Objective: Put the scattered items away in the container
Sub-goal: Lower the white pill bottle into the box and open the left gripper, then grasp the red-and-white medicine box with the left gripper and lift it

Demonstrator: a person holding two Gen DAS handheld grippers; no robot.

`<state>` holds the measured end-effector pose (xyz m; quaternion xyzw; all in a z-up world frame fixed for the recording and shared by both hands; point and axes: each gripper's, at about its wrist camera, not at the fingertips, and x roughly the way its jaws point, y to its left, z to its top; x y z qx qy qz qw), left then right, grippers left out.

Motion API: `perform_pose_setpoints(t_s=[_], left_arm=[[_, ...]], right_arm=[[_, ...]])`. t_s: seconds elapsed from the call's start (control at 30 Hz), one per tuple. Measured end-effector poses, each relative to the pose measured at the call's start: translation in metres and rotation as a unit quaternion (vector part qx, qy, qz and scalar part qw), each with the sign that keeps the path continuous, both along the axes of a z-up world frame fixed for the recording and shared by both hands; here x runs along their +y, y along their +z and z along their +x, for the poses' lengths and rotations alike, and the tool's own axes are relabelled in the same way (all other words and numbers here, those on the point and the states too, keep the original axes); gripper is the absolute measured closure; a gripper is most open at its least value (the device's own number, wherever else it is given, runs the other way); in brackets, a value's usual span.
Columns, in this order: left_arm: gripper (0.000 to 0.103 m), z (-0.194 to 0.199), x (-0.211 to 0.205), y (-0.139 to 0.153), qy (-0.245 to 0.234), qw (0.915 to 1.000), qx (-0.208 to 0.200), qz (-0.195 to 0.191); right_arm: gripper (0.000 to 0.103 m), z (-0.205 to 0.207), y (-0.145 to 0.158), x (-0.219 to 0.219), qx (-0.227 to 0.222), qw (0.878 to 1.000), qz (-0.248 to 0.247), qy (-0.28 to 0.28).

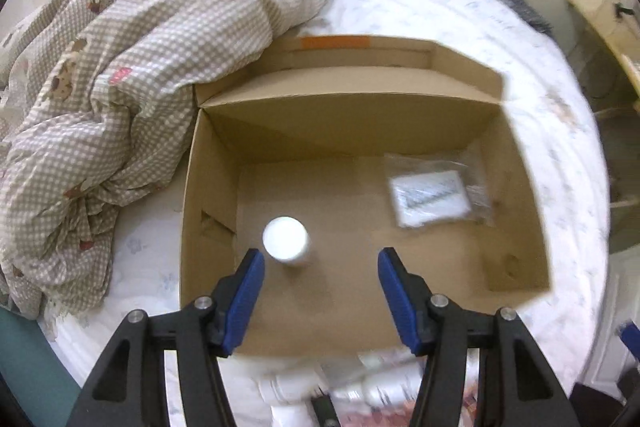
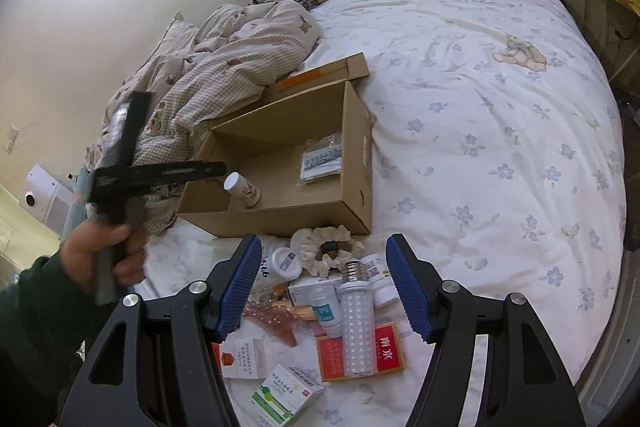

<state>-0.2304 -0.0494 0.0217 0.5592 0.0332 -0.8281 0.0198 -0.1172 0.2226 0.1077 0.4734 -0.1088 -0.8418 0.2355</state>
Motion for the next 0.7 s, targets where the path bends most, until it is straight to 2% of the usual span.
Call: perform_pose_setpoints(t_s=[0.17,0.4,0.5,0.6,0.7], left_arm=[[0.043,0.038,0.022,0.024,-0.050,0.9985,0.019,0.011],[0.042,0.094,0.034,0.024,-0.100,0.9949,0.005,0.009],[0.040,0.111,0.041,0.002,-0.126,0.9904,-0.058,-0.002],[0.040,0.125,0.048,-0.023,-0.150,0.9808,-0.125,-0.003],[0.040,0.139,0.064,-0.049,-0.198,0.9641,-0.176,-0.020]], right_arm=[[0.034,0.002,-0.001,0.003,0.002,1.000,0.010,-0.005],[0.034,0.009,-0.001,0.005,0.008,1.000,0.024,-0.009],[0.034,0.012,-0.003,0.008,0.002,1.000,0.023,-0.013],[0.034,0.019,-0.003,0.010,0.000,1.000,0.016,-0.012],[0.034,0.025,0.000,0.009,0.005,1.000,0.020,-0.009]])
